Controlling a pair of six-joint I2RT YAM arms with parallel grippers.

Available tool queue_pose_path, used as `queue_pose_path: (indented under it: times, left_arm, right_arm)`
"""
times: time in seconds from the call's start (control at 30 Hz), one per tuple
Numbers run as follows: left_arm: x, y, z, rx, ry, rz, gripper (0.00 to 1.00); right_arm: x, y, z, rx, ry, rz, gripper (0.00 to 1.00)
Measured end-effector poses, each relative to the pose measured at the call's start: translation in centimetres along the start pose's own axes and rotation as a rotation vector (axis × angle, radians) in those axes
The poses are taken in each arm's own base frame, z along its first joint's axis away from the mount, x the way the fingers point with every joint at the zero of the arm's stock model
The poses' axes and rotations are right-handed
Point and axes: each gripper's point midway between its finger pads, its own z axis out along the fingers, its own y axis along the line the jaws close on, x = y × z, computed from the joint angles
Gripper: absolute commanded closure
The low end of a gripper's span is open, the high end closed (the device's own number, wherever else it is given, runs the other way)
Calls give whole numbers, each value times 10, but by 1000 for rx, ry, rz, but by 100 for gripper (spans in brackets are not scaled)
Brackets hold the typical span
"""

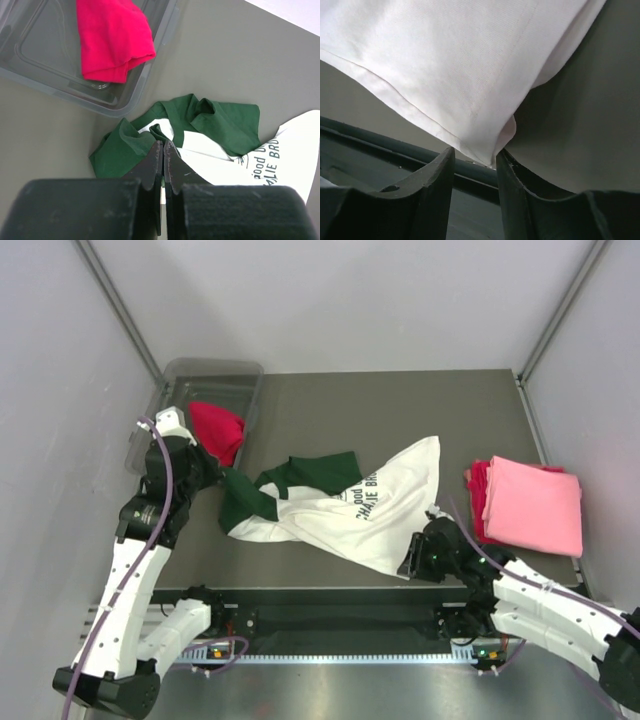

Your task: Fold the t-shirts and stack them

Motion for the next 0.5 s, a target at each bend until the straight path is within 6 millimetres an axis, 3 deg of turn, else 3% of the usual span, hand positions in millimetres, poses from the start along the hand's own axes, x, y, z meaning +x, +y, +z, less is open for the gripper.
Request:
queue_pose_path:
  times: [0.1,0.17,0.2,0.23,0.27,0.5]
  left_arm:
    - [0,0,0,1,0,0,100]
    - [0,0,0,0,-1,0,100]
    - [0,0,0,-1,-1,0,100]
    - [0,0,0,-1,-1,0,100]
    - [0,0,0,-1,-1,0,100]
    - [0,0,0,1,0,1,100]
  right_arm:
    - [-3,4,3,-10,-6,2,65]
    - [-3,5,5,-11,-7,-1,74]
    - [-3,5,6,-8,-4,2,81]
    - [-3,4,6,-4,-3,4,97]
    - [-3,3,6,0,-3,1,100]
    - [-8,6,-8,-8,-31,4,100]
